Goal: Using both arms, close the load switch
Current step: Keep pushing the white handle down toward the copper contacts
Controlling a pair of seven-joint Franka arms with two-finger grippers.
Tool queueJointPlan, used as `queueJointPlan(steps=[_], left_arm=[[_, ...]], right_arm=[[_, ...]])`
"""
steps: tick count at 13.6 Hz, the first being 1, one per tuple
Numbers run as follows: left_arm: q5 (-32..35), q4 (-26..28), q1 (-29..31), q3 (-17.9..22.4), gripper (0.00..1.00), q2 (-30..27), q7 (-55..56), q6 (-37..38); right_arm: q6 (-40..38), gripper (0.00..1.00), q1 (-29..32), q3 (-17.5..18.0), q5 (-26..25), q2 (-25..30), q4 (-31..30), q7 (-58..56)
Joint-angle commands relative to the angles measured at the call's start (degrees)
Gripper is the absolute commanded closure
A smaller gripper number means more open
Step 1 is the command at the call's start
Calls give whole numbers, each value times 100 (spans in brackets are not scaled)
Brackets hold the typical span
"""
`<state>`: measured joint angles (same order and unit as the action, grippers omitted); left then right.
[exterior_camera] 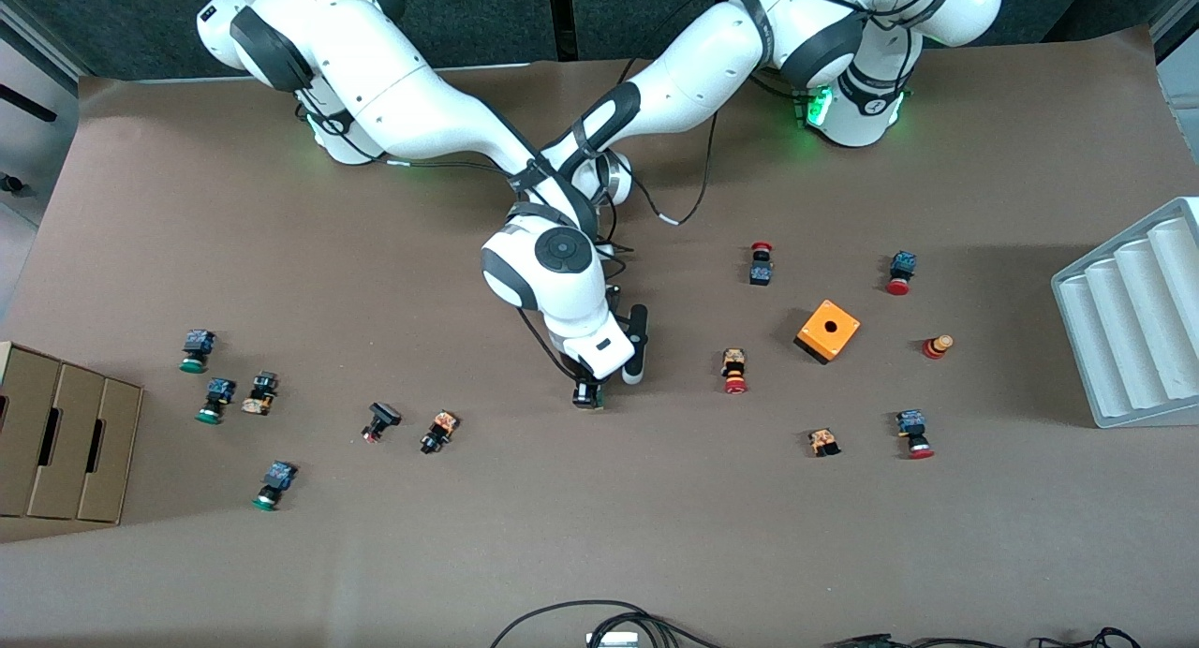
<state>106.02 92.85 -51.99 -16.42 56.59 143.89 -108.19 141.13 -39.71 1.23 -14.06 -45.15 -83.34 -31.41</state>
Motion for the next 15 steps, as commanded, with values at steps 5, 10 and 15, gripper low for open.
queueJointPlan(steps=[5, 10, 15], left_arm=[[130, -214, 49, 95, 79, 115, -10, -150], [130, -214, 49, 95, 79, 115, -10, -150], [130, -214, 49, 95, 79, 115, -10, -158]], right_arm=[[82, 52, 129, 26, -159, -336, 389, 21], [90, 52, 130, 26, -159, -442, 442, 21], [90, 53, 130, 26, -167, -503, 486, 30]])
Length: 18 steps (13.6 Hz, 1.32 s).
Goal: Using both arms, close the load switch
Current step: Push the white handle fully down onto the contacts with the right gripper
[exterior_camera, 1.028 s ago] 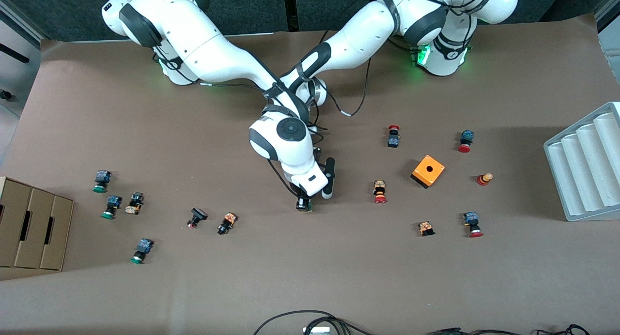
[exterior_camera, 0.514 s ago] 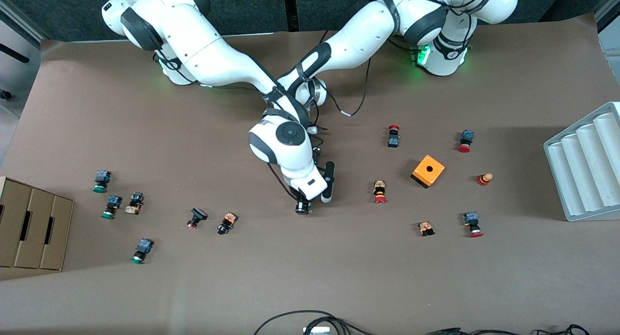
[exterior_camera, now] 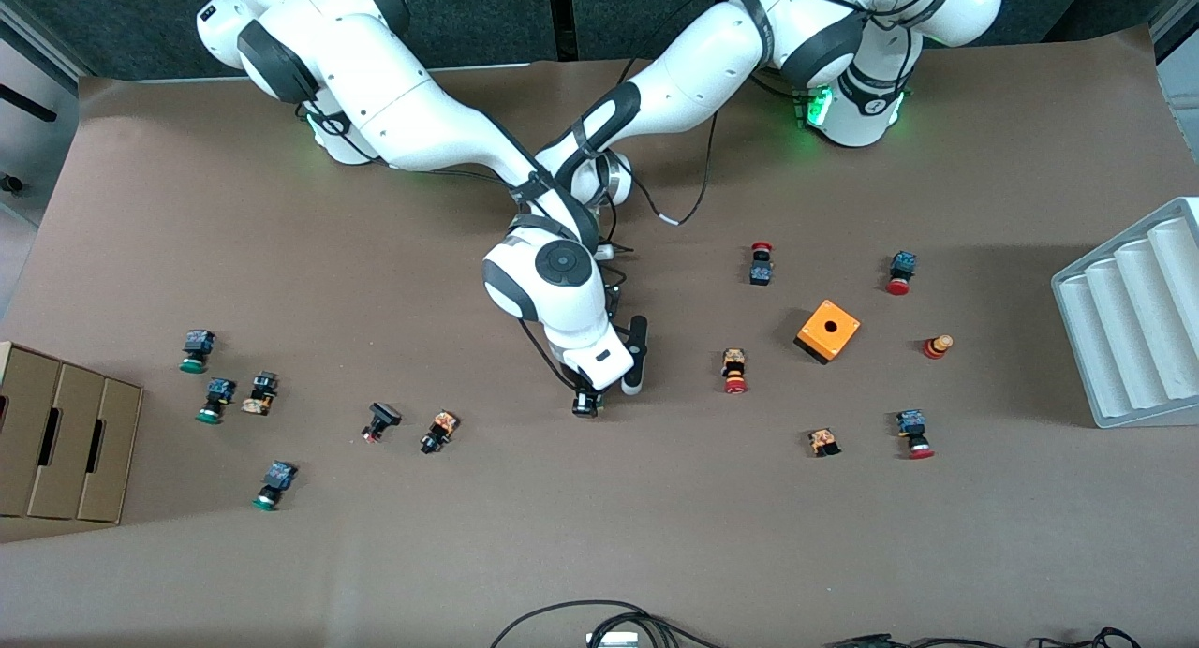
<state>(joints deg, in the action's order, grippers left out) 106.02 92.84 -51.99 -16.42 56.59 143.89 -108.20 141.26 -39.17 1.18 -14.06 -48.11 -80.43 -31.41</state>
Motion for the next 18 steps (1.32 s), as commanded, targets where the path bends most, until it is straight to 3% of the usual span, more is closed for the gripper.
queueJointPlan(steps=[1, 18], left_arm=[[130, -214, 49, 95, 79, 115, -10, -158], [130, -214, 49, 95, 79, 115, -10, -158]], right_arm=[[112, 53, 76, 31, -167, -208, 194, 30], [104, 54, 120, 40, -150, -137, 273, 21]])
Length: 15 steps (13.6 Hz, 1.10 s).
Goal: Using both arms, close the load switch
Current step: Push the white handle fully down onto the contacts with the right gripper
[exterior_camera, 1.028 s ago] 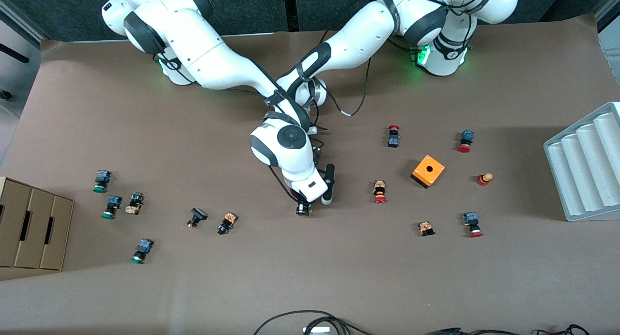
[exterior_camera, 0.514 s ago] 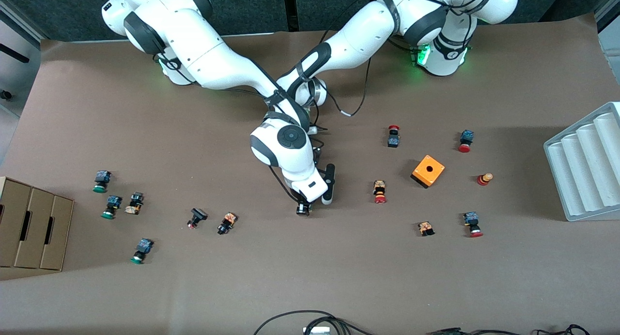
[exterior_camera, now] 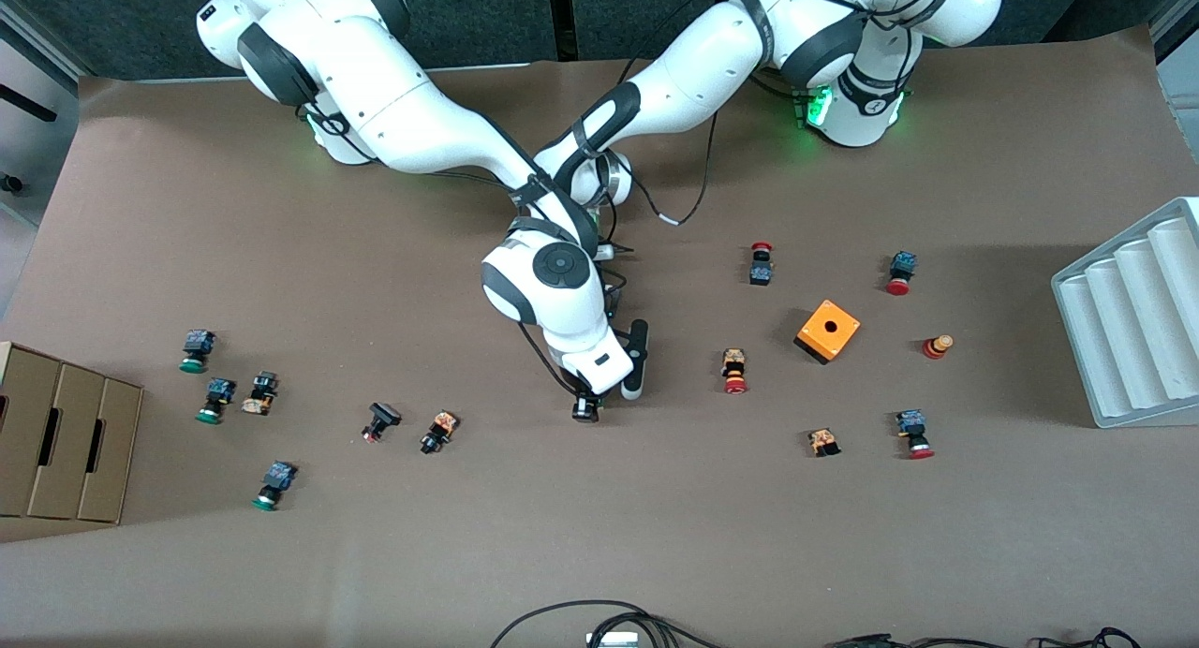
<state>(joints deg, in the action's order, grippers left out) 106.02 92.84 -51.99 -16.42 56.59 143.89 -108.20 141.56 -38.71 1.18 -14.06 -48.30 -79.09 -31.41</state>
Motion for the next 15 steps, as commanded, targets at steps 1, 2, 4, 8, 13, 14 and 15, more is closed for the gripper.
queueJointPlan(steps=[1, 2, 4, 8, 13, 14, 15], left_arm=[[130, -214, 49, 95, 79, 115, -10, -158], [130, -214, 49, 95, 79, 115, -10, -158], [130, -214, 49, 95, 79, 115, -10, -158], [130, -214, 49, 95, 79, 115, -10, -158], [130, -214, 57, 95, 79, 115, -10, -158], [130, -214, 57, 95, 79, 115, -10, -158], [130, -214, 49, 95, 79, 115, -10, -158]], right_arm=[[82, 54, 74, 40, -158, -136, 140, 21], [91, 54, 74, 40, -159, -136, 140, 21], [91, 54, 83, 40, -159, -145, 140, -14], [100, 54, 118, 40, -159, -163, 140, -32], [109, 54, 118, 40, -159, -171, 140, -49], [109, 54, 118, 40, -159, -180, 140, -49], [109, 54, 118, 40, -159, -180, 140, -67]])
